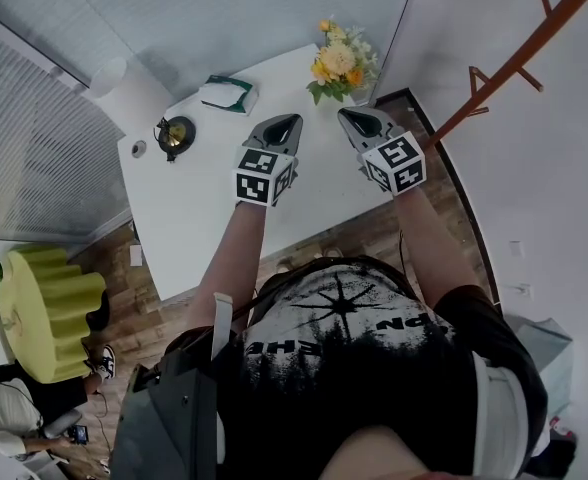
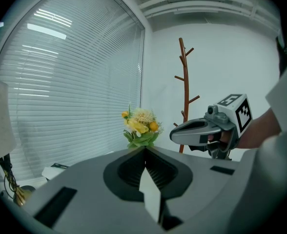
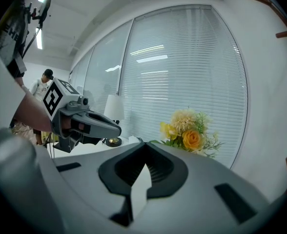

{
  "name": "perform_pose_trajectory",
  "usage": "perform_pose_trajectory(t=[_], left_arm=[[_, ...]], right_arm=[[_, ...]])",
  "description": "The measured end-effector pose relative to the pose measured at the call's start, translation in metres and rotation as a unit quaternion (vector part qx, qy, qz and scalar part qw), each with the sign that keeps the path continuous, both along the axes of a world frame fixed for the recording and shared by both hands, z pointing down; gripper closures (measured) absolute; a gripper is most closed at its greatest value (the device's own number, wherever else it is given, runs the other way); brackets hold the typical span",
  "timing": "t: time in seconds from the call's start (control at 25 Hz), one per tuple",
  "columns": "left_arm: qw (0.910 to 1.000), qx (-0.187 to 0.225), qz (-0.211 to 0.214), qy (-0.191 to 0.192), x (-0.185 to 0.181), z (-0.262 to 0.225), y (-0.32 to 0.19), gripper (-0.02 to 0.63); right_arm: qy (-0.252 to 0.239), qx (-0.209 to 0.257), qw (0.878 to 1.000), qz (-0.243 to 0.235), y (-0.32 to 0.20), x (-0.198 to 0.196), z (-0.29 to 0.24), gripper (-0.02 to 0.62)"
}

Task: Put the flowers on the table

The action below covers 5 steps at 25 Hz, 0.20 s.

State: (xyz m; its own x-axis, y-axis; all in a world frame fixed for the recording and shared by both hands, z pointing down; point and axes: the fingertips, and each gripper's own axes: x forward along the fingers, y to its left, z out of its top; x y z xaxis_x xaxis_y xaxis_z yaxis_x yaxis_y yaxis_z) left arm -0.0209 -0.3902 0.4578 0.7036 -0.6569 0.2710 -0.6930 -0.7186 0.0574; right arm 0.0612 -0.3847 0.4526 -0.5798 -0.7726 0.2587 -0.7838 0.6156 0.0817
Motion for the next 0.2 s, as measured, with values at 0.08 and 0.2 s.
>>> perform_pose_trajectory(t=[0.08, 0.2], left_arm=[[1.0000, -0.001, 0.001, 0.000, 0.0006, -0.0002, 0.0000, 0.595], [1.0000, -0.002, 0.002, 0.000, 0.0004, -0.0005, -0.0001, 0.595]], right_arm=[[0.001, -0.001, 1.000, -0.002, 0.0004, -0.0007, 0.0015, 0.578], [0.003, -0.001, 1.000, -0.004, 0.0009, -0.0020, 0.0030, 0.578]])
